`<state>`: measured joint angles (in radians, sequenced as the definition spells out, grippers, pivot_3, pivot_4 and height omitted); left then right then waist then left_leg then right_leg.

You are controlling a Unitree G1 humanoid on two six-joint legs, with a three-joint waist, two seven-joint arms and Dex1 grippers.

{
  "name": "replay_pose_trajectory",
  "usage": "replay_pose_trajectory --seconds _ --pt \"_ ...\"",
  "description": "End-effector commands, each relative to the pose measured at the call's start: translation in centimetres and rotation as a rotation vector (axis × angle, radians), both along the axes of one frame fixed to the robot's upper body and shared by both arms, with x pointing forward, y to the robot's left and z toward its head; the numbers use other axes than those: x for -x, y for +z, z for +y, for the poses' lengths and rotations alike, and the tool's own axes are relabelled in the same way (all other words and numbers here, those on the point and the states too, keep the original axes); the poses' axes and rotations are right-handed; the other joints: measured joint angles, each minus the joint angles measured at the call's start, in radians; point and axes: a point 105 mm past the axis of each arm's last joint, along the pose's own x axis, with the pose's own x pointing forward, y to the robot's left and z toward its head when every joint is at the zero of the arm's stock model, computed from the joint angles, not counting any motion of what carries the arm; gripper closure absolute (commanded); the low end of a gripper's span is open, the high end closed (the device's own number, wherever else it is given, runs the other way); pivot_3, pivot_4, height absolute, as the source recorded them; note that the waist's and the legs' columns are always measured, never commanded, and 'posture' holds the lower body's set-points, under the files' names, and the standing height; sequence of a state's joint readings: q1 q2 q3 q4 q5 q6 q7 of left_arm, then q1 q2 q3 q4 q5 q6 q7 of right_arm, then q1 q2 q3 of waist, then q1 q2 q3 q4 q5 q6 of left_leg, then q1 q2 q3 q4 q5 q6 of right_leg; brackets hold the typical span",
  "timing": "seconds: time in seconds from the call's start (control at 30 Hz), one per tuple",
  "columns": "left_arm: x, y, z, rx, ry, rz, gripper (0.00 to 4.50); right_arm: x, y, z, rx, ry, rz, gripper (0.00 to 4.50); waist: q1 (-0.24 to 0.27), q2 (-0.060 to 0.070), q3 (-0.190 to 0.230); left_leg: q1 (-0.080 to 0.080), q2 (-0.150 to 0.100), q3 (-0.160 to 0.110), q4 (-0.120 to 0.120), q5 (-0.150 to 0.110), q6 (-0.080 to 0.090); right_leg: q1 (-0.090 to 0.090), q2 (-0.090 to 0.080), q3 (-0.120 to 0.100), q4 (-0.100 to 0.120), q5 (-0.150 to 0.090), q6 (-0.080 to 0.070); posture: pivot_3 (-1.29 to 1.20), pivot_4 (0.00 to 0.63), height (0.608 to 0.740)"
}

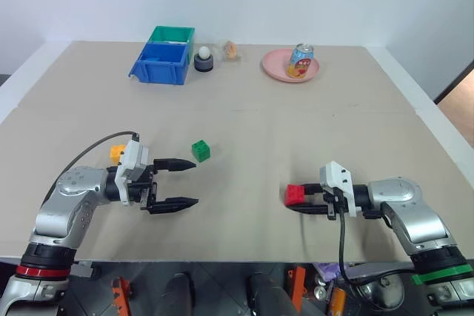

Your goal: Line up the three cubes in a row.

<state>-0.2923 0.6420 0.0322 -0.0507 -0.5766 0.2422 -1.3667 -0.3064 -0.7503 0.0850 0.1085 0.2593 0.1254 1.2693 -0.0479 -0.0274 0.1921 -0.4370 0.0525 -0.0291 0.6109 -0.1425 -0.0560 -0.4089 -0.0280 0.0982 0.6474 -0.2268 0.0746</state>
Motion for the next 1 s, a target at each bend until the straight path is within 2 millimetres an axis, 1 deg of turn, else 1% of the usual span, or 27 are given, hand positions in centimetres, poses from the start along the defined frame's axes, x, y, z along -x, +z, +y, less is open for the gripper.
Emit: replay_pose_trajectory --seconds 0.03,0.23,0.4,0.53,0.63,0.77,1.0 --pt "0.1 1.3 0.0 0.007 -0.021 -0.048 0.09 -1.0 1.0 -0.1 -0.011 -0.013 -0.055 3.24 0.0 0.0 0.0 0.0 0.0 0.0 0.0 0.0 0.0 0.0 0.0 0.0 0.0 0.0 0.0 0.0 0.15 0.74" --pt "0.0 1.4 -0.3 0.019 -0.027 -0.045 0.09 -0.9 1.7 0.6 -0.059 0.03 -0.056 3.24 0.0 0.0 0.0 -0.001 0.0 0.0 -0.001 0.0 0.0 -0.001 0.0 0.0 0.0 -0.001 0.001 0.0 0.15 0.74" --pt "-0.1 1.6 -0.1 0.034 -0.015 -0.038 0.09 0.1 2.0 1.4 -0.076 0.106 -0.012 3.24 0.0 0.0 0.0 -0.001 0.0 -0.001 -0.002 0.0 0.0 -0.001 0.001 0.0 0.0 -0.002 0.001 0.0 0.15 0.74" --pt "-0.3 2.0 0.2 0.05 0.0 -0.03 0.09 0.5 1.6 0.9 -0.044 0.128 0.003 3.24 0.0 0.0 0.0 -0.001 0.0 -0.001 -0.002 0.0 0.0 0.0 0.001 0.0 0.0 -0.002 0.001 0.0 0.15 0.74" --pt "-0.3 2.2 0.3 0.053 0.008 -0.027 0.09 0.6 1.3 0.9 -0.033 0.14 0.009 3.24 0.0 0.0 0.0 -0.001 0.0 0.0 -0.002 0.0 0.0 -0.001 0.001 0.0 0.0 -0.001 0.001 0.0 0.15 0.74" --pt "-0.2 2.5 0.5 0.056 0.016 -0.022 0.09 0.0 0.9 0.9 -0.021 0.138 -0.012 3.24 0.0 0.0 0.0 0.0 0.0 0.0 -0.002 0.0 0.0 -0.001 0.001 0.0 0.0 -0.001 0.001 0.0 0.15 0.74" --pt "0.1 2.8 1.3 0.038 0.036 -0.019 0.09 -0.1 -0.1 0.5 0.022 0.167 -0.015 3.24 0.0 0.0 0.0 0.0 0.0 0.0 -0.002 0.0 0.0 -0.001 0.001 0.0 0.0 -0.002 0.001 0.0 0.15 0.74"
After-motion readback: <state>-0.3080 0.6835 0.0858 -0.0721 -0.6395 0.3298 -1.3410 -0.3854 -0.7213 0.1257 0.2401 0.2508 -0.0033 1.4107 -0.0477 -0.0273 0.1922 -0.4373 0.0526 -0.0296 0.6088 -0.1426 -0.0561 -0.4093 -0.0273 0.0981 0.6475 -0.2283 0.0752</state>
